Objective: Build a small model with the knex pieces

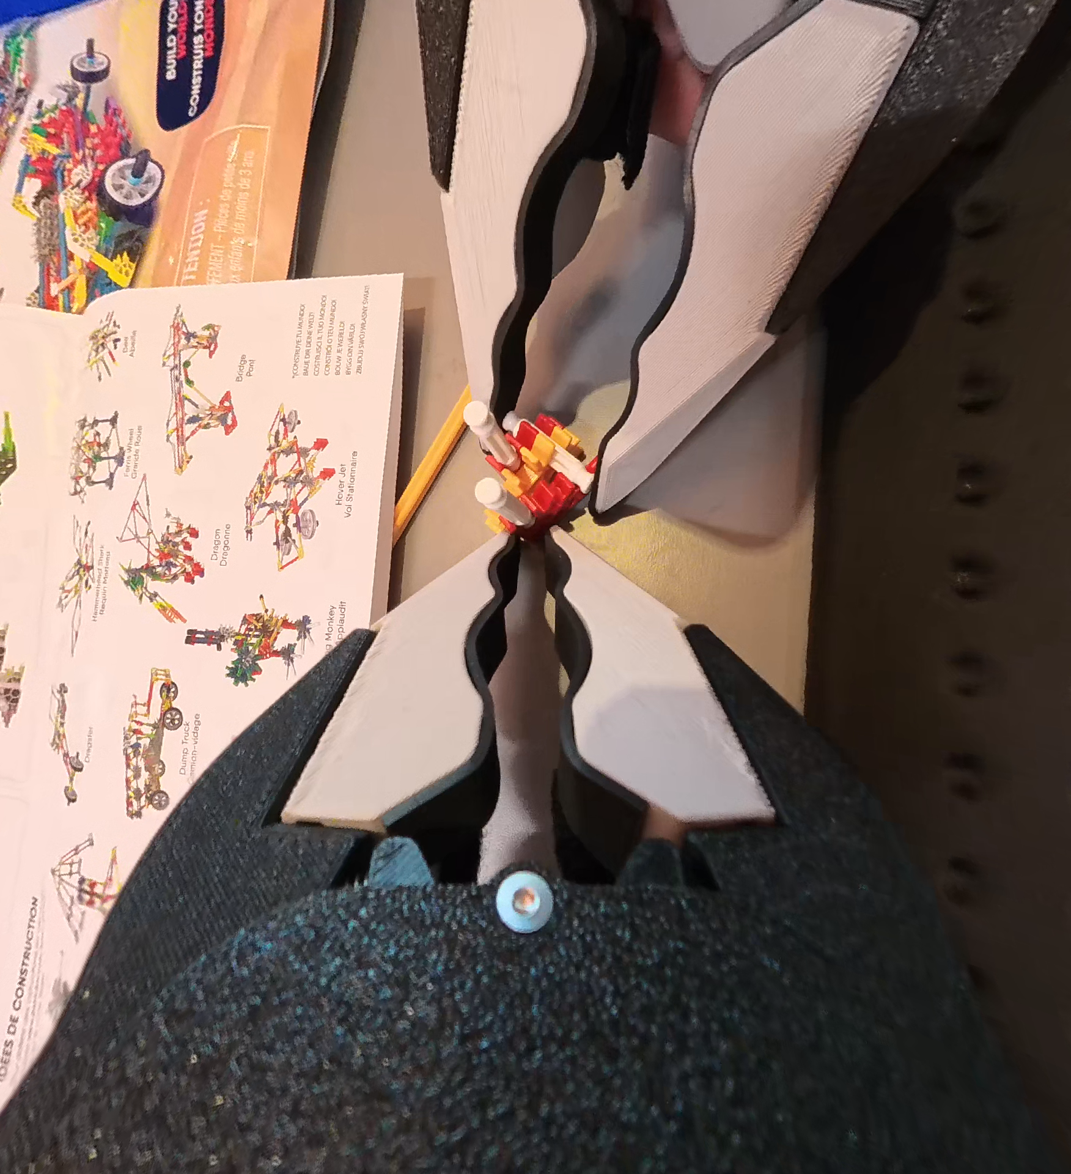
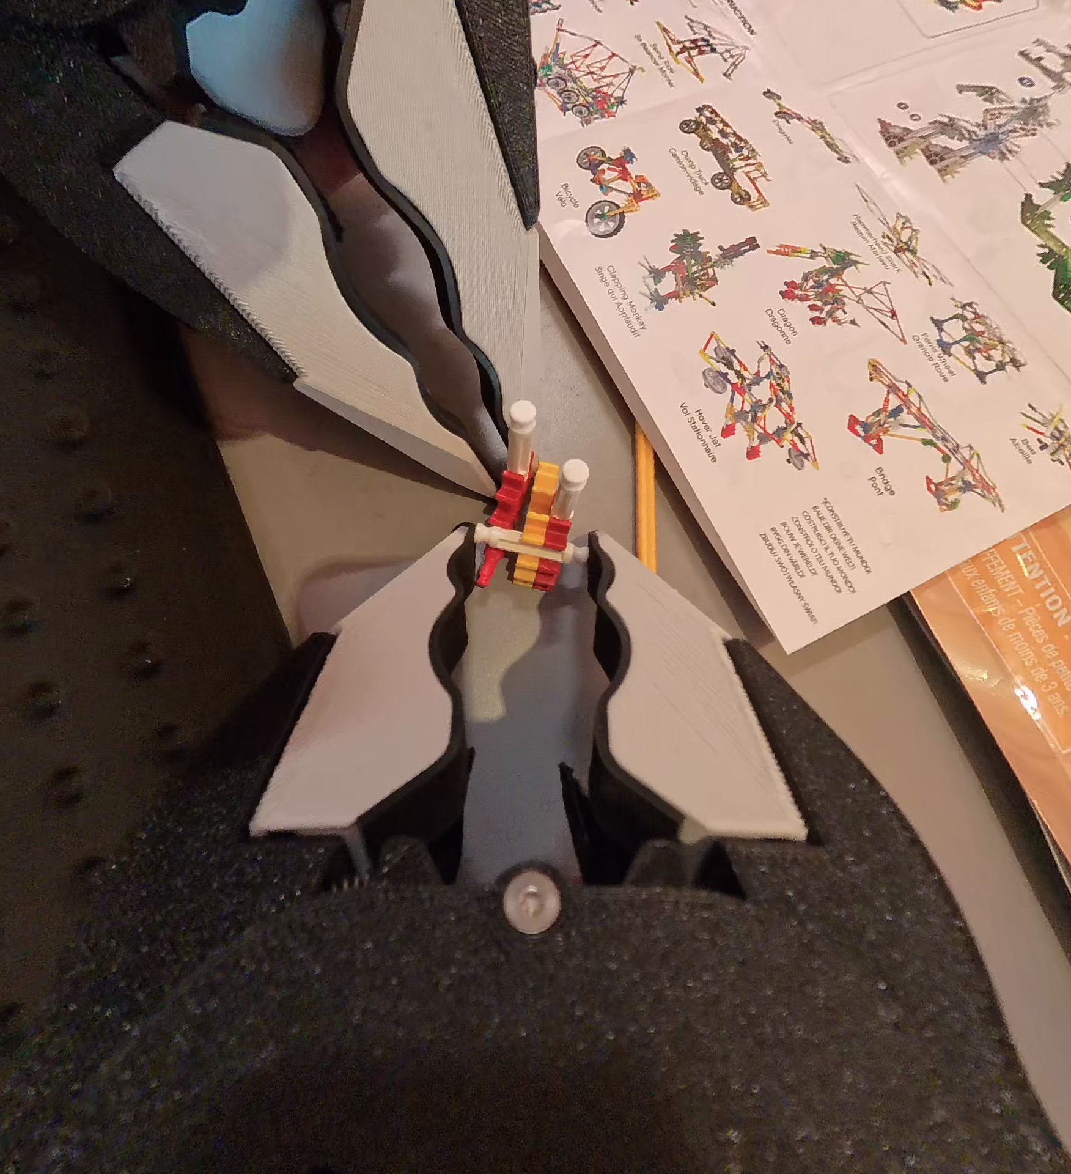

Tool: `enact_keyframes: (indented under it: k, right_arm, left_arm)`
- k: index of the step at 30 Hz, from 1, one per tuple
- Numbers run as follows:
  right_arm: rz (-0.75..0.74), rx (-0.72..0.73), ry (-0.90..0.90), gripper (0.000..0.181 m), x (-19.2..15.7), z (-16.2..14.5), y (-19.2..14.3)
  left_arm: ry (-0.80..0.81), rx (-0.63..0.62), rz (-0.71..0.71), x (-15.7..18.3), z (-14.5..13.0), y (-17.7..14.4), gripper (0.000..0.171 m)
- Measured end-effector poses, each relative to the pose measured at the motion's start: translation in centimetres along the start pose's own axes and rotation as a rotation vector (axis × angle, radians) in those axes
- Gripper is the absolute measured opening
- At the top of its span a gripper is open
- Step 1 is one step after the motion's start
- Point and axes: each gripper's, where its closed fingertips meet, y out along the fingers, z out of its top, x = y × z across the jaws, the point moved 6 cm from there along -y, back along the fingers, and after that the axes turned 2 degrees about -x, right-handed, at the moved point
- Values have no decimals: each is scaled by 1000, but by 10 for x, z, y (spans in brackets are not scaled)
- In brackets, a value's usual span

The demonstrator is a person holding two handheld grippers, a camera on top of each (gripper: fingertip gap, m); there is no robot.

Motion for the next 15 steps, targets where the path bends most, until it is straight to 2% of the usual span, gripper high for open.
enact_keyframes:
  k: [7,15]
  right_arm:
    - [-21,4,13,35,3,-1,0]
    - [-39,10,15,35,5,-2,1]
  left_arm:
    - [-49,1,57,0,1,3,1]
    - [-126,24,20,-4,3,5,0]
